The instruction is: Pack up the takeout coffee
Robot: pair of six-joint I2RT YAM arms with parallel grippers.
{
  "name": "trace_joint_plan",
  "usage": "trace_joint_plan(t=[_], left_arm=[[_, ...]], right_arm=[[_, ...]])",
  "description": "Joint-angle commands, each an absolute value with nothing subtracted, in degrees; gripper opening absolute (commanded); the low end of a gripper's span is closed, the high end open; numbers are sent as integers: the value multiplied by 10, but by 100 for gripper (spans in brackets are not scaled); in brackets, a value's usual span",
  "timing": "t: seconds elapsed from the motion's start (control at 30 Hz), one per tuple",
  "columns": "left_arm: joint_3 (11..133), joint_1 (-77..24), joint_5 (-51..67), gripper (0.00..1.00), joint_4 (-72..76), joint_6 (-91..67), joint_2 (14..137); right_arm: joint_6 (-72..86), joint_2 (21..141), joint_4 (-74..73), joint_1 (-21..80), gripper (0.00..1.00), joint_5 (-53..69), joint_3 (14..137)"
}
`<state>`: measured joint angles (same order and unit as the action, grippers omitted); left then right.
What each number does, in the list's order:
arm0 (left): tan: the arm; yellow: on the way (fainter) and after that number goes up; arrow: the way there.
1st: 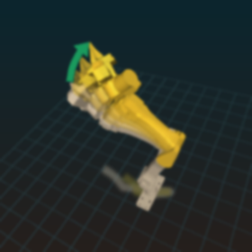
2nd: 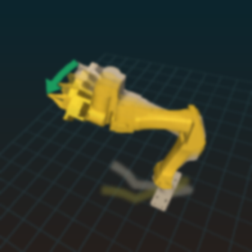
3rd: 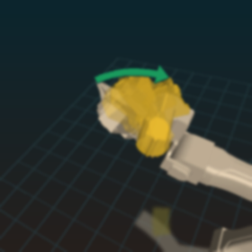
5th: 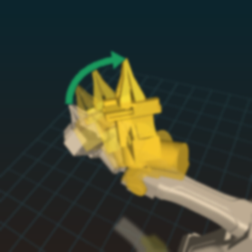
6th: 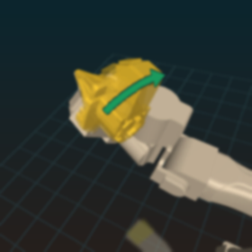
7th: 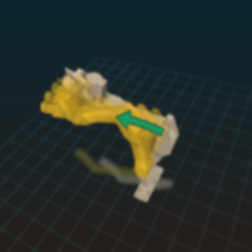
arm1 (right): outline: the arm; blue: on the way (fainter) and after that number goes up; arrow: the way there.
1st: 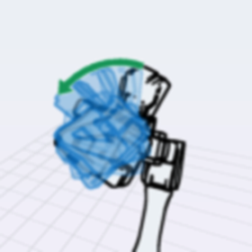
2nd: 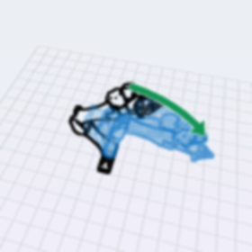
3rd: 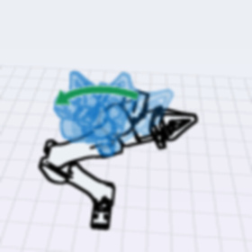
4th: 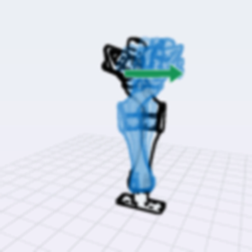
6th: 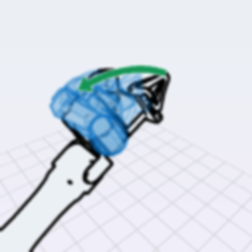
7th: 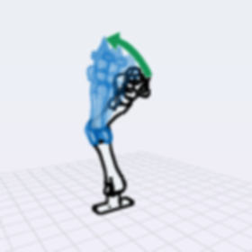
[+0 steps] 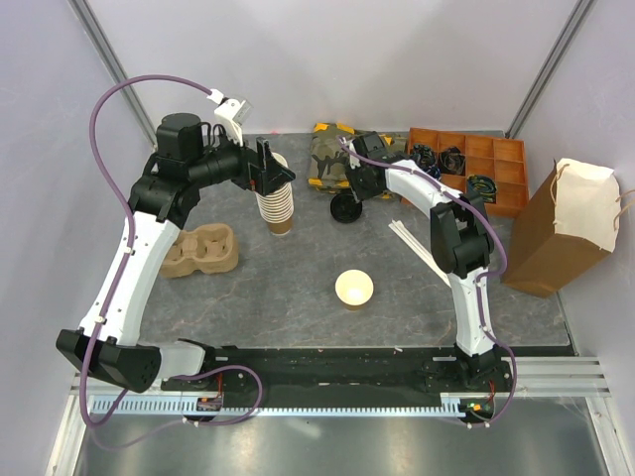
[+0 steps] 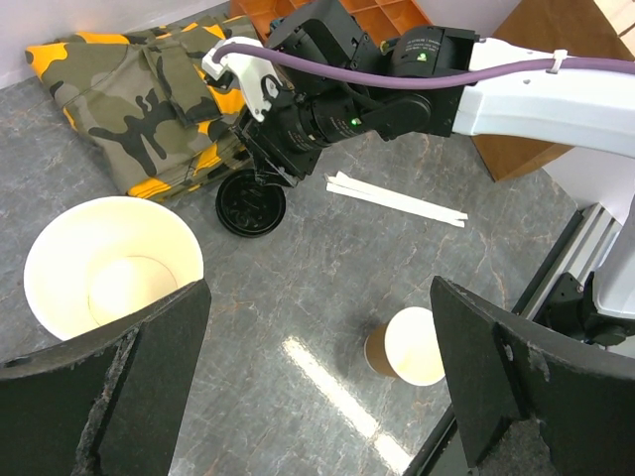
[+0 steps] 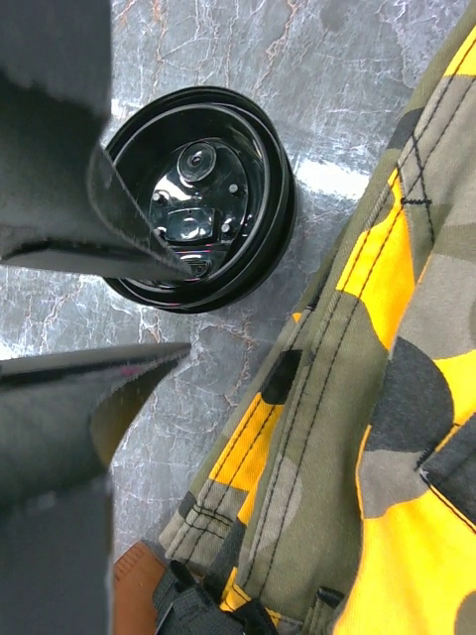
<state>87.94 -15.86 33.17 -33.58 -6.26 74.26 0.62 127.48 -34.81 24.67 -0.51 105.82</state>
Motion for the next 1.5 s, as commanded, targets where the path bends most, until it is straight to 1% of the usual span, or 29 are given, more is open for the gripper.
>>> trace_joint_plan(t=[0.0, 0.07, 0.37, 0.63, 0.83, 0.9, 0.93, 0.97, 1.0, 1.07, 1.2, 1.4, 1.47], left_arm=[[882, -156, 340, 100, -310, -68, 740], [884, -156, 340, 100, -311, -65, 739], [890, -156, 339, 100, -310, -51, 742], [889, -156, 339, 100, -310, -51, 743], [889, -156, 342, 100, -311, -53, 746], [888, -156, 342, 100, -311, -53, 746], [888, -156, 343, 100, -311, -53, 745], [887, -156, 343, 100, -311, -53, 745], [886, -156, 344, 100, -311, -53, 745], [885, -156, 344, 100, -311, -50, 746], [886, -156, 348, 100, -310, -49, 746], [887, -156, 361, 100, -310, -50, 752], [885, -156, 364, 100, -311, -46, 752]], right_arm=[[4, 1282, -348, 250, 37, -14, 1083], [4, 1282, -349, 250, 34, -13, 1085], [4, 1289, -358, 250, 31, -11, 1095], [4, 1296, -361, 250, 33, -4, 1101], [4, 1298, -362, 250, 32, -2, 1102], [4, 1293, -363, 250, 30, -1, 1102], [4, 1291, -362, 250, 27, -2, 1102], [4, 1286, -363, 250, 21, -1, 1102], [4, 1282, -364, 250, 20, -1, 1102], [6, 1270, -366, 250, 14, 7, 1101], [6, 1249, -370, 250, 14, 18, 1100], [9, 1233, -374, 249, 2, 31, 1099], [9, 1230, -377, 250, 2, 34, 1100]])
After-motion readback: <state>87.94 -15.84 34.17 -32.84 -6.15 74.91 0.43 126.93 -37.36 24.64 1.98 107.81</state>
